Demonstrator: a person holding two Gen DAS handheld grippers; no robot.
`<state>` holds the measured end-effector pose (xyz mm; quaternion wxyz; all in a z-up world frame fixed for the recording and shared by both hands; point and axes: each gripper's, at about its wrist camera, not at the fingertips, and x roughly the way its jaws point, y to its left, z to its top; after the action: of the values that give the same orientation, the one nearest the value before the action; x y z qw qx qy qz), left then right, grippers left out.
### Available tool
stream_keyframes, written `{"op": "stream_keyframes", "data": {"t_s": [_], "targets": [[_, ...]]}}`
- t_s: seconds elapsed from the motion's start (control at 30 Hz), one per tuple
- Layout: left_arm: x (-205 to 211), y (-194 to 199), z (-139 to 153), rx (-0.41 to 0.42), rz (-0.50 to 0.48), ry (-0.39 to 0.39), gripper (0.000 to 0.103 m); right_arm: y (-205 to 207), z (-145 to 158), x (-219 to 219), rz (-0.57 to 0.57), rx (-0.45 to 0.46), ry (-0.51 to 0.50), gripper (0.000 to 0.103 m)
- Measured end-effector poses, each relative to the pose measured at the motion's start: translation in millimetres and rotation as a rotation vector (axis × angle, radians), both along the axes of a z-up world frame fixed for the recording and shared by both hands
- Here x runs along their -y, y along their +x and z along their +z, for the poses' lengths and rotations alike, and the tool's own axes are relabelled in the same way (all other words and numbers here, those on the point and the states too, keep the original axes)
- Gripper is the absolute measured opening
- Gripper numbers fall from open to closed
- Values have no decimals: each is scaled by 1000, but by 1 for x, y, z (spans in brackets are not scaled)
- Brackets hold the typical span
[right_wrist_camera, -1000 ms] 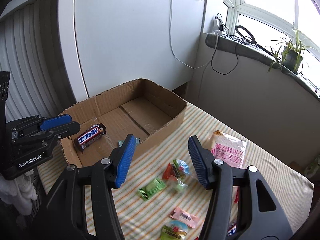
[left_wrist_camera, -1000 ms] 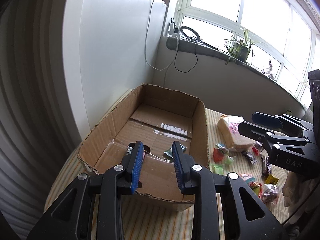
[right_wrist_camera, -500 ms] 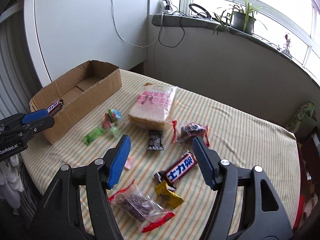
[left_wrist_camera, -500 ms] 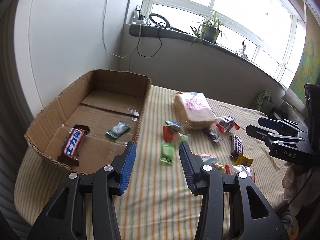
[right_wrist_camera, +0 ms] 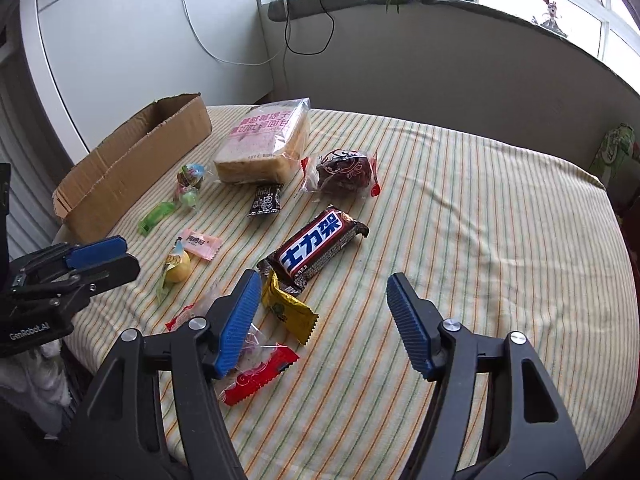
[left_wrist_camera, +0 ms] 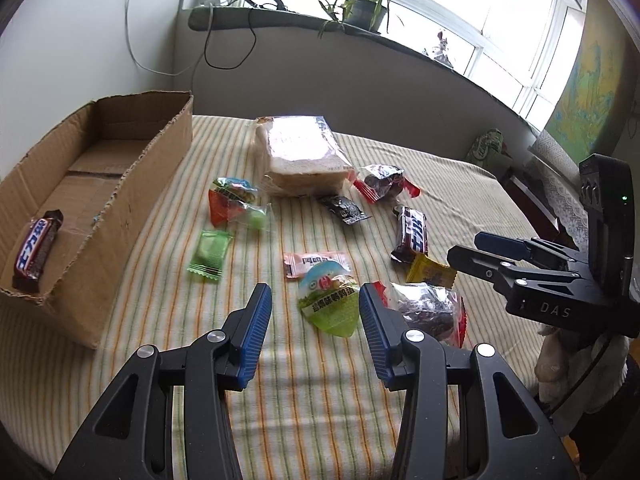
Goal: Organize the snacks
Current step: 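Move both open tools back over the snacks on the table, then grasp green snack pouch with left tool while right tool grasps clear dark-snack bag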
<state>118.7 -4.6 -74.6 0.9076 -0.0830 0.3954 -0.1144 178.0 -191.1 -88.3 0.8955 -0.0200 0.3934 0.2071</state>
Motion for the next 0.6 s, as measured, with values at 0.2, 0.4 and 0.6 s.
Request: {"op": "stream_keyframes", "data": {"t_s": [0.2, 0.4, 0.6], "targets": [[9, 10, -8, -23, 2, 30, 44, -28, 3, -18, 196, 31, 21, 64], [15, 20, -17, -49, -9, 48, 44, -33, -12, -38, 269, 36, -58, 64], [22, 24, -22, -65, -32, 49, 44, -30, -16, -43, 306, 26, -44, 64]]}}
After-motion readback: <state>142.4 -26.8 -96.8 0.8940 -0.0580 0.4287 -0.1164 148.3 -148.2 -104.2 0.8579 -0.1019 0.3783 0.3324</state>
